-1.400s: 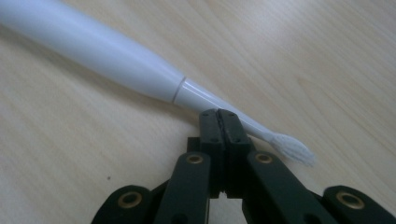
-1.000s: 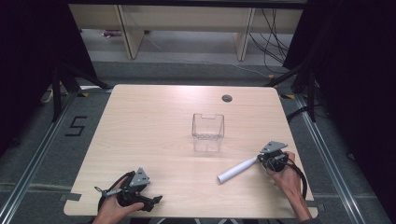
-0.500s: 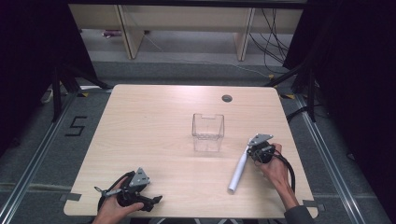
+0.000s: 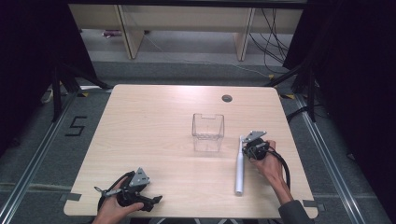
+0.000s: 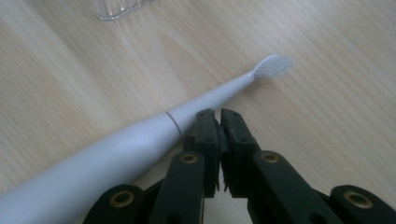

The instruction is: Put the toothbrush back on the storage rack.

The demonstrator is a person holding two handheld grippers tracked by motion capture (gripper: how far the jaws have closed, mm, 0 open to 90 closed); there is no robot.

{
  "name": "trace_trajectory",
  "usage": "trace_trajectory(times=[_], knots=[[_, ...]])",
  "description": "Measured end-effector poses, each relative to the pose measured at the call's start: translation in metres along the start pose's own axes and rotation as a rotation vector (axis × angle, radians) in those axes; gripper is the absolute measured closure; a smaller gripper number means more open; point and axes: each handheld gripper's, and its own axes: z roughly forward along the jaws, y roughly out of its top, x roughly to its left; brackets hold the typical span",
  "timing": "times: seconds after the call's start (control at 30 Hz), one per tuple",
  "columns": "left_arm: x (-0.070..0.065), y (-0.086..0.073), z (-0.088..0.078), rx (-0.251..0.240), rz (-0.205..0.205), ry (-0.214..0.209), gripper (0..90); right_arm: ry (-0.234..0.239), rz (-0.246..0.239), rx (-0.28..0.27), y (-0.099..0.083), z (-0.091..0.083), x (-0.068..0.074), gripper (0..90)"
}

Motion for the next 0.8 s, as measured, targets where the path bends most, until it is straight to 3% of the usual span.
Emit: trace_trajectory(times=[0.2, 0.27, 0.33, 0.37, 0.8], knots=[[0.0, 0.0, 0.0, 0.0, 0.001, -0.005, 15.6, 0.02, 0.001, 0.017, 0.007, 0.003, 0.004, 84.7], [-0.001, 0.0, 0.0, -0.001, 0.001, -0.009, 15.6, 0.021, -0.021, 0.001, 0.008, 0.004, 0.002, 84.6], [0.0, 0.0, 0.0, 0.001, 0.001, -0.001, 15.6, 0.018, -0.013, 0.0, 0.011, 0.004, 0.003, 84.2], [0.0, 0.0, 0.0, 0.0, 0.0, -0.003, 15.6, 0.04, -0.008, 0.014, 0.012, 0.005, 0.004, 83.9], [0.0, 0.0, -0.001, -0.001, 0.003, -0.008, 15.6, 0.024, -0.037, 0.019, 0.021, 0.008, 0.01, 81.4]])
